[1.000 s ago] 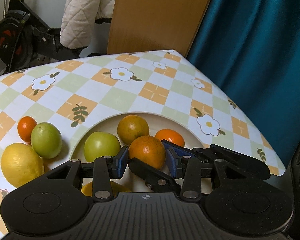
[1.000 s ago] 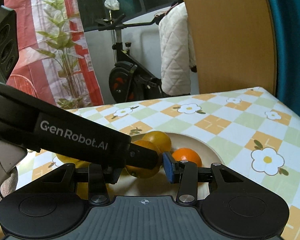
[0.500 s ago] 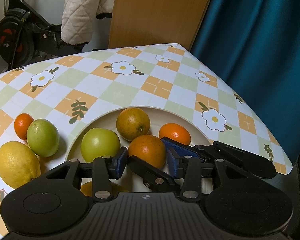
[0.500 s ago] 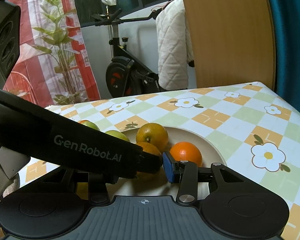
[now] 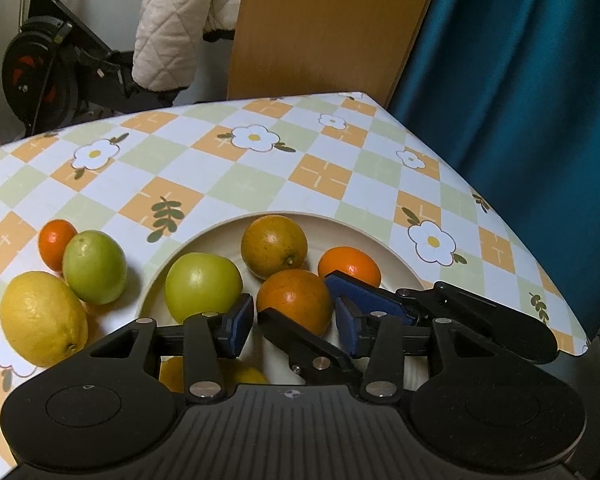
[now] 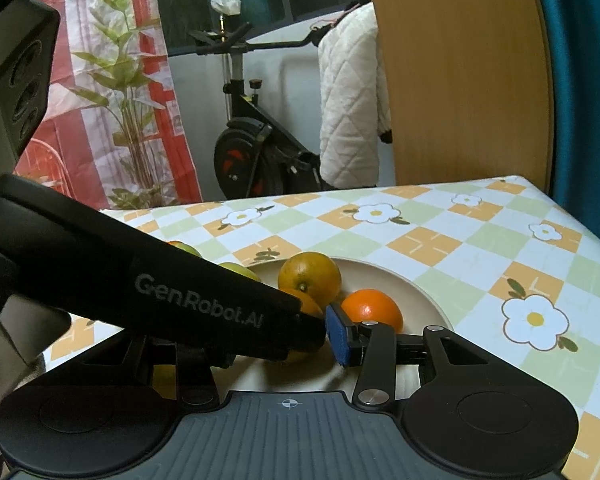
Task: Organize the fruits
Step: 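Carry the orange onto the plate and release it from both grippers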
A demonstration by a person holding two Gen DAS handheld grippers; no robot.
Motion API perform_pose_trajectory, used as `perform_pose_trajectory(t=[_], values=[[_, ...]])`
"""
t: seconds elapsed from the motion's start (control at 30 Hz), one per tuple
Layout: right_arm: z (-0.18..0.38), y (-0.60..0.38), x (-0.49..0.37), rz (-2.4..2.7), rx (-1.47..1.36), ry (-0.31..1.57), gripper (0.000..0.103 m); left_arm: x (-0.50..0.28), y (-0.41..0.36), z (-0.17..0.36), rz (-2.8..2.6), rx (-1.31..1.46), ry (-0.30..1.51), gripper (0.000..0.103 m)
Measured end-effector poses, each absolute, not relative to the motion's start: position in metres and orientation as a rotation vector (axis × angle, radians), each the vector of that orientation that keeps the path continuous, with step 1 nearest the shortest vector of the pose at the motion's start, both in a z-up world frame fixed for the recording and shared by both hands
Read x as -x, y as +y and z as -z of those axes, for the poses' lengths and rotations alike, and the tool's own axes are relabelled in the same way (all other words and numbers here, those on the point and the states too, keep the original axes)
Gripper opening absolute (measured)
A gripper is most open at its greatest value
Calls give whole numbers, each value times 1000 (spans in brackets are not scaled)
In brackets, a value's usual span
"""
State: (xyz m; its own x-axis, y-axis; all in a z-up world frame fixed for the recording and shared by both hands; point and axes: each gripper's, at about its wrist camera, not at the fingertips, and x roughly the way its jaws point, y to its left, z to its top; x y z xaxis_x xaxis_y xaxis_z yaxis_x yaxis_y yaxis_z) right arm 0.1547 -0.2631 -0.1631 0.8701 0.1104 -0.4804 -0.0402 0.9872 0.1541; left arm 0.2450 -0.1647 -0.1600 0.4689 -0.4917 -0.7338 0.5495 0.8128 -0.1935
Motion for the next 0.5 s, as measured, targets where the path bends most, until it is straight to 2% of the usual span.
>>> perform_pose_trajectory(t=[0.07,0.5], values=[[162,-262,-153,-81,-137,497,44,-243,-162,157,632,-67,863,49],[157,-252,-142,-85,-96,462,44,-232,-119,137,578,10,801,49]])
